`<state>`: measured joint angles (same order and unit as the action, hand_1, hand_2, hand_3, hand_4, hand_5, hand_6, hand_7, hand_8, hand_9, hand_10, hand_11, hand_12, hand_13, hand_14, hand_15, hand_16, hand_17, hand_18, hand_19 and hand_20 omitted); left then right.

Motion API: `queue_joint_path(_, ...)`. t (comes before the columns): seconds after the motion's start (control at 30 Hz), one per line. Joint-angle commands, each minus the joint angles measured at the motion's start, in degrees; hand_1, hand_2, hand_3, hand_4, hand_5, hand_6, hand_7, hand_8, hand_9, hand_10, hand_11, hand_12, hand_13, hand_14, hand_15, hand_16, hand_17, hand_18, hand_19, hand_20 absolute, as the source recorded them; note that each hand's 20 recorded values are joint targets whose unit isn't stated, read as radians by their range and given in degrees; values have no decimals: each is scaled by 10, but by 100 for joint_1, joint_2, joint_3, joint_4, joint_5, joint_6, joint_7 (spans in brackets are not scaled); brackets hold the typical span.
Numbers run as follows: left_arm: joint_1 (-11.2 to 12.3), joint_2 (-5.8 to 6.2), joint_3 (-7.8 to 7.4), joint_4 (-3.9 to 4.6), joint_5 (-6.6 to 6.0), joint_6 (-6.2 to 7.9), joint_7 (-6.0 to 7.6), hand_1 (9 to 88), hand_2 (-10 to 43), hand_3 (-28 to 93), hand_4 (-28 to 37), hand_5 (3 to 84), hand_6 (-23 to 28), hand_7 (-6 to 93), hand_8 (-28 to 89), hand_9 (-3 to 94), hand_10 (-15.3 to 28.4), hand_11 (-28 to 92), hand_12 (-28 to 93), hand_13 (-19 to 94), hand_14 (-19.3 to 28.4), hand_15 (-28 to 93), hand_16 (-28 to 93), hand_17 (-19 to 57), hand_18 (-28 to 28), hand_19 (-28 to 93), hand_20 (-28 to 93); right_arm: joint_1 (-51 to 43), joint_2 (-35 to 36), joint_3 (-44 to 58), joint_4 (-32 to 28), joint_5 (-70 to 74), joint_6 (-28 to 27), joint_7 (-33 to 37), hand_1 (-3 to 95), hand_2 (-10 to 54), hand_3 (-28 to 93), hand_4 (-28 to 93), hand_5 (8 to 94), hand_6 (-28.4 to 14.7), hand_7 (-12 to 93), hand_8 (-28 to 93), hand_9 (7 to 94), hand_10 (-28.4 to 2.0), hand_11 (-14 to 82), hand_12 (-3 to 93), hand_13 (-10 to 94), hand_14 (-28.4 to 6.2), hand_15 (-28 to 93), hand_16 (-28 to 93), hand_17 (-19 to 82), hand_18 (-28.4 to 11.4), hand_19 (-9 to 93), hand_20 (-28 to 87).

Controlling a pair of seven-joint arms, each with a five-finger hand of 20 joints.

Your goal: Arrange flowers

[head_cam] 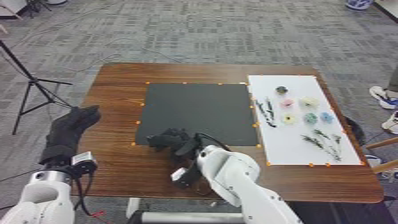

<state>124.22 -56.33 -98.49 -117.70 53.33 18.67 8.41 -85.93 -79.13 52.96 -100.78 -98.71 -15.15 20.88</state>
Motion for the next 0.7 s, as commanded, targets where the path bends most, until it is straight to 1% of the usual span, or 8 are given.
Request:
queue_joint_path(0.03, -8, -50, 26, -15, -11, -14, 31, 212, 128, 677, -283, 511, 42, 156, -64, 472, 141, 212, 132, 352, 169, 193, -1, 41, 86, 55, 135, -8, 102, 18, -13, 407, 33, 76, 176, 146, 527, -111, 582, -78, 78, -71, 568, -165, 66, 62, 937, -72, 460, 272, 625, -169, 932, 316)
queue_joint_path(0.13, -7, -58, 39, -13, -10, -27, 39, 212, 128, 677, -283, 511, 42, 156, -64, 472, 142, 213, 132, 353, 169, 193, -1, 41, 86, 55, 135, 3, 130, 37, -88, 842, 132, 63, 176, 144, 527, -111, 587, -75, 81, -70, 576, -162, 69, 65, 937, -72, 461, 271, 624, -170, 932, 318)
queue_joint_path(0.23, 14, -65, 40, -19, -14, -18, 55, 212, 128, 676, -283, 512, 42, 157, -64, 472, 141, 212, 132, 353, 169, 193, -1, 42, 85, 55, 135, 55, 145, 132, -211, 1268, 151, 99, 178, 140, 526, -109, 605, -66, 90, -71, 602, -161, 74, 69, 937, -71, 472, 270, 628, -173, 932, 336)
queue_joint_path(0.3, -1, -58, 46, -14, -12, -20, 42, 212, 128, 676, -283, 512, 42, 157, -64, 472, 141, 212, 132, 353, 170, 193, -1, 42, 86, 55, 135, 103, 146, 223, -296, 1373, 126, 61, 177, 138, 527, -109, 612, -65, 93, -72, 611, -162, 75, 71, 937, -71, 477, 269, 629, -174, 932, 342)
queue_joint_path(0.37, 12, -56, 50, -18, -16, -26, 62, 212, 128, 676, -283, 512, 42, 157, -64, 472, 141, 212, 132, 354, 170, 193, -2, 42, 85, 55, 135, 170, 172, 301, -372, 1414, 140, 23, 176, 137, 529, -109, 618, -63, 94, -72, 617, -163, 75, 73, 937, -70, 482, 266, 632, -173, 932, 349)
queue_joint_path(0.5, -58, -42, 86, 7, -8, -61, 52, 212, 128, 676, -283, 512, 43, 156, -64, 472, 141, 212, 132, 353, 170, 193, -2, 41, 86, 55, 135, 266, 292, 448, -390, 895, 90, -183, 176, 137, 525, -111, 626, -62, 96, -73, 627, -163, 77, 75, 937, -68, 488, 263, 634, -173, 932, 360)
queue_joint_path(0.57, -38, -42, 73, 2, -3, -78, 62, 212, 128, 676, -283, 511, 43, 156, -64, 472, 141, 212, 132, 353, 169, 193, -2, 41, 86, 55, 135, 299, 394, 460, -308, 555, 161, -263, 174, 138, 520, -110, 632, -61, 97, -73, 633, -163, 78, 76, 937, -68, 492, 261, 633, -174, 932, 365)
queue_joint_path(0.7, -6, -37, 43, -18, -8, -56, 40, 213, 128, 675, -283, 511, 42, 156, -64, 472, 141, 212, 133, 353, 169, 192, -2, 41, 86, 55, 135, 202, 505, 585, -130, 294, 154, -245, 171, 137, 520, -108, 636, -61, 97, -73, 637, -164, 78, 76, 937, -66, 497, 258, 634, -174, 932, 372)
